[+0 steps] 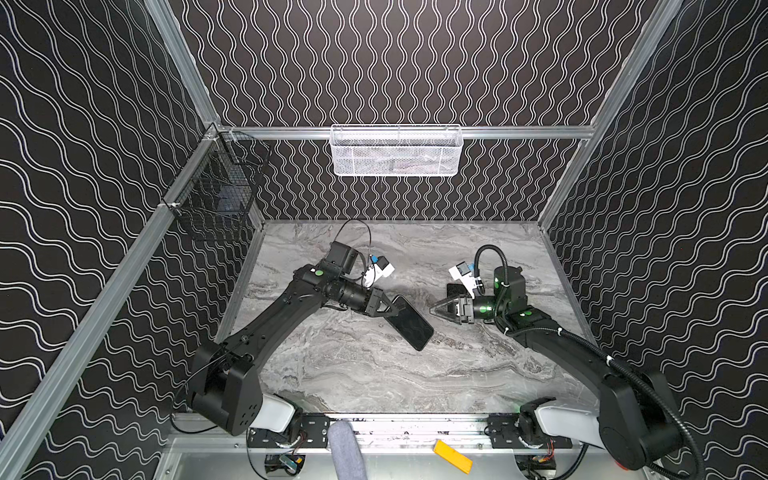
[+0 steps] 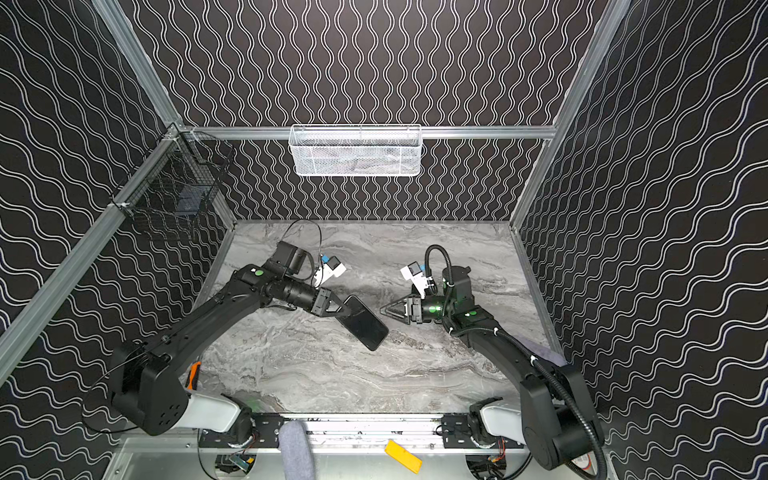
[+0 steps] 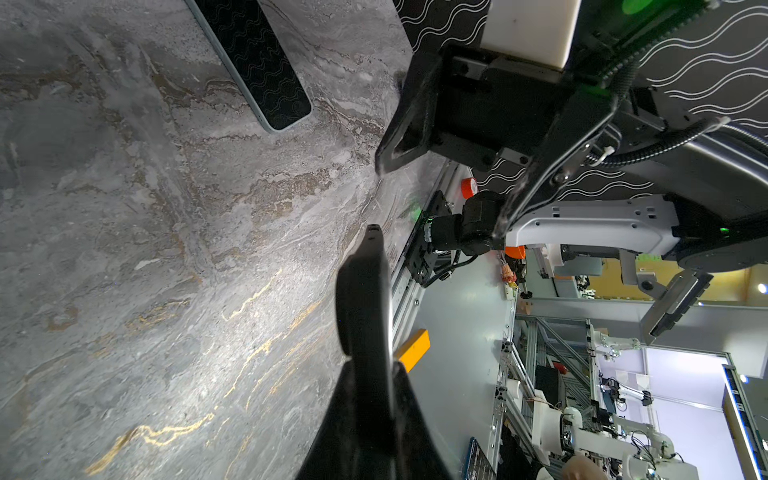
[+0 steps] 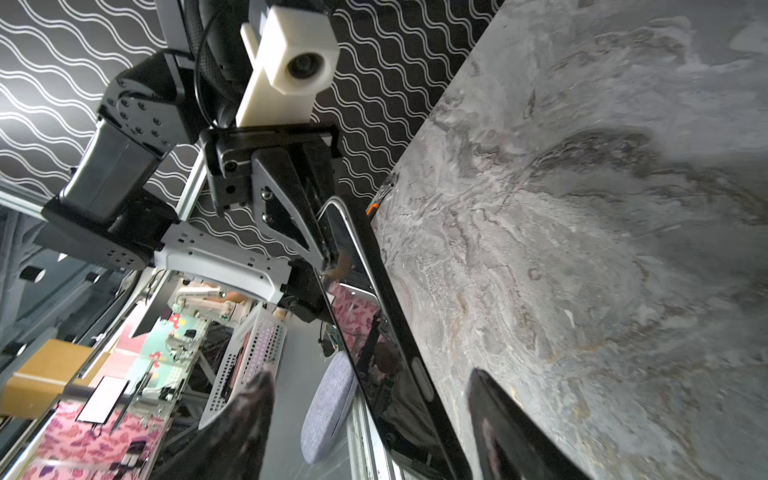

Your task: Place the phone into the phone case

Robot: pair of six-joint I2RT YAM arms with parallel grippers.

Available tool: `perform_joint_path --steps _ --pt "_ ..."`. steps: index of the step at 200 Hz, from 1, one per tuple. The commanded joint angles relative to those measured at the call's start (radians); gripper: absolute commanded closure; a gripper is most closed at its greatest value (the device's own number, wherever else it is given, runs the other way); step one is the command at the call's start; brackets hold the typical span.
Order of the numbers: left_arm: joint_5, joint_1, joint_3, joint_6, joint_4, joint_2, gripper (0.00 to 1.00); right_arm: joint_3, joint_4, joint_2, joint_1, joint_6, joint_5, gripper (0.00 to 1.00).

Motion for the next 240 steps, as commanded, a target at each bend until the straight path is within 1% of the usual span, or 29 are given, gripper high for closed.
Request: perform_joint_path --steps 1,42,67,100,122,149,184,208,240 --pt "0.063 -0.003 -0.007 -0.036 0.085 -0.004 1.0 0.008 0.083 0.025 0.027 0.013 -0.05 0.25" --pt "0.082 -0.017 0.0 -0.062 0.118 -0.001 1.0 -0.014 0.137 0.056 0.056 0.035 -0.045 0.28" --pt "0.079 -0.017 0.002 -0.076 0.132 0.006 1.0 -0.015 0.154 0.059 0.067 0.046 -0.05 0.35" --pt "0.092 -0.018 -0.006 -0.107 0.169 0.017 1.0 -0.032 0.184 0.051 0.07 0.065 -0.052 0.5" --pt "0.106 -0.018 -0.019 -0.151 0.217 0.018 1.0 -0.043 0.222 0.053 0.071 0.091 -0.062 0.57" --pt "0.111 -0.017 -0.018 -0.165 0.231 0.024 1.0 -0.054 0.266 0.051 0.073 0.12 -0.068 0.66" --pt "0.146 -0.018 -0.027 -0.203 0.276 0.03 1.0 -0.064 0.326 0.056 0.076 0.161 -0.082 0.72" --pt "0.142 -0.018 -0.023 -0.2 0.272 0.035 1.0 -0.071 0.369 0.06 0.075 0.191 -0.088 0.76" --pt "0.135 -0.018 -0.019 -0.201 0.265 0.041 1.0 -0.07 0.392 0.064 0.076 0.211 -0.085 0.85"
